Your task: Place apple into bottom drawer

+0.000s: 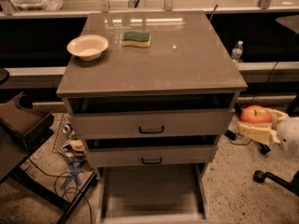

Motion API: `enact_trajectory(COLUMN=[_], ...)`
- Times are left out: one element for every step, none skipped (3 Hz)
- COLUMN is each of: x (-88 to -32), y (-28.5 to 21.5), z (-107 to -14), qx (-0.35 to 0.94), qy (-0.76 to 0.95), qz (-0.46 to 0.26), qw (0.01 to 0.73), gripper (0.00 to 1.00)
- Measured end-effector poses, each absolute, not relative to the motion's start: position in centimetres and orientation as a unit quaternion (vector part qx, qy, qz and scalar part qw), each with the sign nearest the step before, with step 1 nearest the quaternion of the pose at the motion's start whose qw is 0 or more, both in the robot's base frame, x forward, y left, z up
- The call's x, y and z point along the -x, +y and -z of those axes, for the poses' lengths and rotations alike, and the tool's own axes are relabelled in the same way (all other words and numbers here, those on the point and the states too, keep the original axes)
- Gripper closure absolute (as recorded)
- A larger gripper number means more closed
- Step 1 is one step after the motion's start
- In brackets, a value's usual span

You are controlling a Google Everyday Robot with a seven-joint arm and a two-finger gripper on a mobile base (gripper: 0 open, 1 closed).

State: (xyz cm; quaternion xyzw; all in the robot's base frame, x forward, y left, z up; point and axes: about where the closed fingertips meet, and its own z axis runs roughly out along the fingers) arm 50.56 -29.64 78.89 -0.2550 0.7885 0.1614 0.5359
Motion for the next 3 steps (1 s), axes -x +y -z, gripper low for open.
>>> enact_trajectory(x=[-47.8,-45.2,-45.3], y=[-29.8,-29.4,-29.0], z=[-74.1,-66.6,-66.2], qx=[0.294,0.325,0.326], qy=[0.761,0.742,0.741], qz=[-0.201,-0.234,-0.236], qw=[0.543,0.538,0.538], gripper=[1.00,1.00,1.00])
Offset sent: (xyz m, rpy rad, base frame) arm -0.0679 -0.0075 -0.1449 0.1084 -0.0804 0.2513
